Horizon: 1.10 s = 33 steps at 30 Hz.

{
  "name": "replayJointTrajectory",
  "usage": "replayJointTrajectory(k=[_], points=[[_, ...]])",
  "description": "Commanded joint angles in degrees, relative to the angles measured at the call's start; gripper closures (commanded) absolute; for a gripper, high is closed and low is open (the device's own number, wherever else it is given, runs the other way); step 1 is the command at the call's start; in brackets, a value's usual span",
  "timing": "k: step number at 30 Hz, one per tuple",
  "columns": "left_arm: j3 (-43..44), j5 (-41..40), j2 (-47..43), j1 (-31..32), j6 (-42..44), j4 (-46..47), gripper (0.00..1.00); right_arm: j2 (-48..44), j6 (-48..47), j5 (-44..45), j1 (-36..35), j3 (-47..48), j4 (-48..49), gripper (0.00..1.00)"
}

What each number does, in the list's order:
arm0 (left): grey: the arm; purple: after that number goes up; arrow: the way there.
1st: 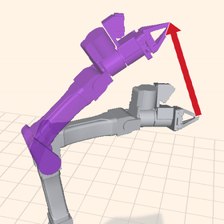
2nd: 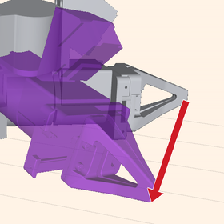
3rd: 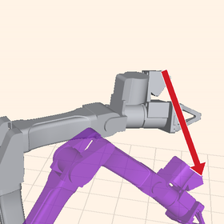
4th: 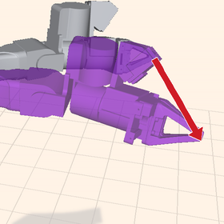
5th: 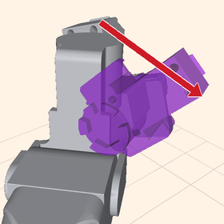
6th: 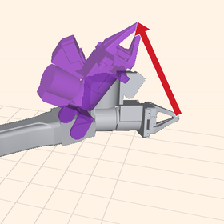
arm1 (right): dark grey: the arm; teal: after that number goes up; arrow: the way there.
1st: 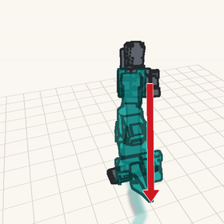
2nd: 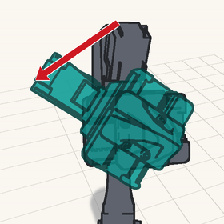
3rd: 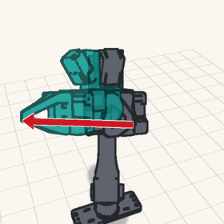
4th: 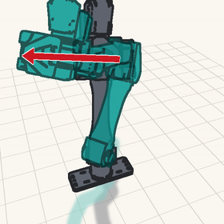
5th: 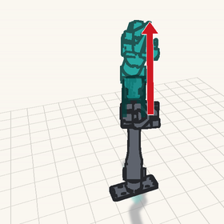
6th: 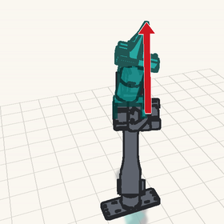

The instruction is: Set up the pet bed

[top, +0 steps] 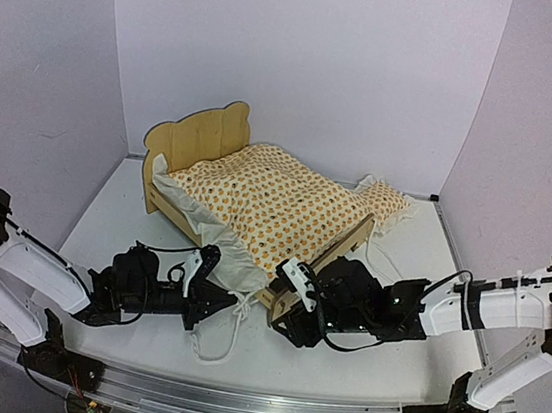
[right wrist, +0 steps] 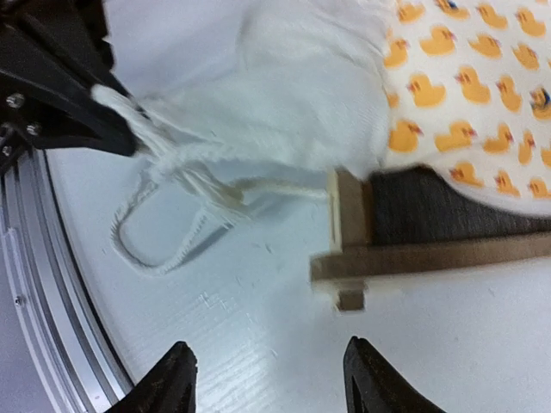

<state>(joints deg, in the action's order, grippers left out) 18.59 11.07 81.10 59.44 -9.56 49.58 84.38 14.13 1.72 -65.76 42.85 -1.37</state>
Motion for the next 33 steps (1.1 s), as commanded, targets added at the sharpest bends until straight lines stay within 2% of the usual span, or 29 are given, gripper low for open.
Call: replayJointTrajectory(k=[1,4,5,8,12,19,22,24,28,32,33], points=[[-0.05,-4.13,-2.86,1.32,-5.63,3.2,1.0,-2.1,5.13,-0.48,0.27,7.32,-19.17,0.39],[0.9,-4.77,-3.11,1.53,-10.38,2.71,1.0,1.08,9.03,-10.11,0.04,8.83,-14.19,0.33],[1.17,-4.84,-3.14,1.63,-11.97,2.71,1.0,2.52,9.89,-10.88,-0.62,9.16,-11.96,0.31],[1.63,-5.17,-3.46,2.21,-14.07,2.71,1.0,7.03,8.95,-3.69,-4.89,11.51,-9.13,0.24],[1.21,-4.49,-3.93,2.84,-14.05,2.61,1.0,12.53,8.07,5.33,-7.03,10.41,1.58,0.14],[0.97,-3.04,-2.03,3.14,-12.53,2.66,1.0,21.02,4.83,9.87,-7.87,12.18,13.99,0.08],[1.31,-2.24,-2.0,3.22,-11.74,2.64,1.0,24.47,5.72,13.59,-8.36,11.96,17.96,0.08],[0.45,-3.84,-2.85,3.27,-11.68,2.68,1.0,26.32,5.58,15.73,-8.77,10.26,24.3,0.15],[-0.8,-3.27,-4.81,3.23,-11.2,2.61,1.0,28.34,5.61,15.15,-9.24,10.08,25.39,0.37],[-0.6,-2.81,-5.74,3.27,-11.86,2.6,1.0,29.12,7.97,13.43,-9.69,8.12,25.49,0.82],[-0.45,-2.93,-6.27,3.31,-12.0,2.61,1.0,28.72,8.47,13.82,-9.8,7.03,25.53,0.91]])
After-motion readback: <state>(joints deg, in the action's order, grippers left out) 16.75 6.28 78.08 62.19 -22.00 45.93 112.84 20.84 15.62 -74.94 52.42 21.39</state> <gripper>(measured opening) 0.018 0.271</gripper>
